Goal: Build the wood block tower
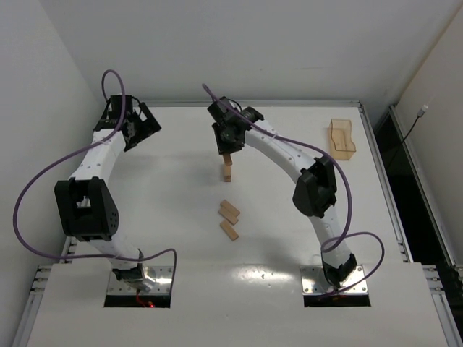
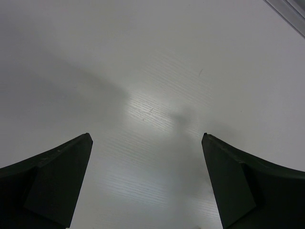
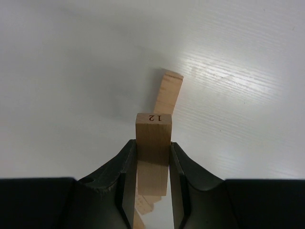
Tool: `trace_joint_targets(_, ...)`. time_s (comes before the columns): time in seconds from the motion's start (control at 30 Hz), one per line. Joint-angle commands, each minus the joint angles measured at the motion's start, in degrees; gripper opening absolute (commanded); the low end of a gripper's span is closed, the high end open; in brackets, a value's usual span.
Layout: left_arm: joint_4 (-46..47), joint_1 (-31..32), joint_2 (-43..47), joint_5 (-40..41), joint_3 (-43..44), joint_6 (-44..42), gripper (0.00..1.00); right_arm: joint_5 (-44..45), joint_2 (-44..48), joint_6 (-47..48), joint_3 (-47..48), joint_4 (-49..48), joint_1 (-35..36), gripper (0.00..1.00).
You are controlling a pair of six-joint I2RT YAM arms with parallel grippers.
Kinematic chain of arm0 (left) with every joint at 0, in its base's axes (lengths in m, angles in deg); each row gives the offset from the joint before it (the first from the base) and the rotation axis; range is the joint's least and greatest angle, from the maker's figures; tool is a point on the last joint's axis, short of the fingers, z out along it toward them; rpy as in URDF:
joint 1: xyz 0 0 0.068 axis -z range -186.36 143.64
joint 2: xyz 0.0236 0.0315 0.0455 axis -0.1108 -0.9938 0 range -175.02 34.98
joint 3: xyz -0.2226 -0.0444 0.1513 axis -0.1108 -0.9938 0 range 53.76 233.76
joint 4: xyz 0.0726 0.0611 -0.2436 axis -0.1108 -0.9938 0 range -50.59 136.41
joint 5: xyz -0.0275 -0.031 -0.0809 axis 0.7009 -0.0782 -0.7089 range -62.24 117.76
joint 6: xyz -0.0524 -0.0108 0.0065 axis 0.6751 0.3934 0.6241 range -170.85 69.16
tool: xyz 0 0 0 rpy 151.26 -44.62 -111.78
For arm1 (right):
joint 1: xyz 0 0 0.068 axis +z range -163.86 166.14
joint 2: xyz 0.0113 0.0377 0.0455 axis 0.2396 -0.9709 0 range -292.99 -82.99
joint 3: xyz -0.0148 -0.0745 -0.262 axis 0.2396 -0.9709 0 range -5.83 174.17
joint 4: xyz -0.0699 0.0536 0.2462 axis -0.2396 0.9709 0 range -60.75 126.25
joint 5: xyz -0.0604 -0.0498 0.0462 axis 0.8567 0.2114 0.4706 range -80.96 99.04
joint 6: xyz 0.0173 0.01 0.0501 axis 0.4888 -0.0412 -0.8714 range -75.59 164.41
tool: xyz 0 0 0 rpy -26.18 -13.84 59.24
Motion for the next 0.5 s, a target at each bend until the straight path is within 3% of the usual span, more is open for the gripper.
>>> trace_joint_targets(0.0,1.5,0.4,-1.3,1.3,2.0,-0.2,0.99,3.7,1.2,-6.8,2.5,-1.7,-0.7,0.00)
trace_joint_targets(0.47,2.6,0.9,-1.9,1.3,0.3,-0.8,0.99,2.8,-3.3,-9.7,0.8,-2.2,-0.1,0.00)
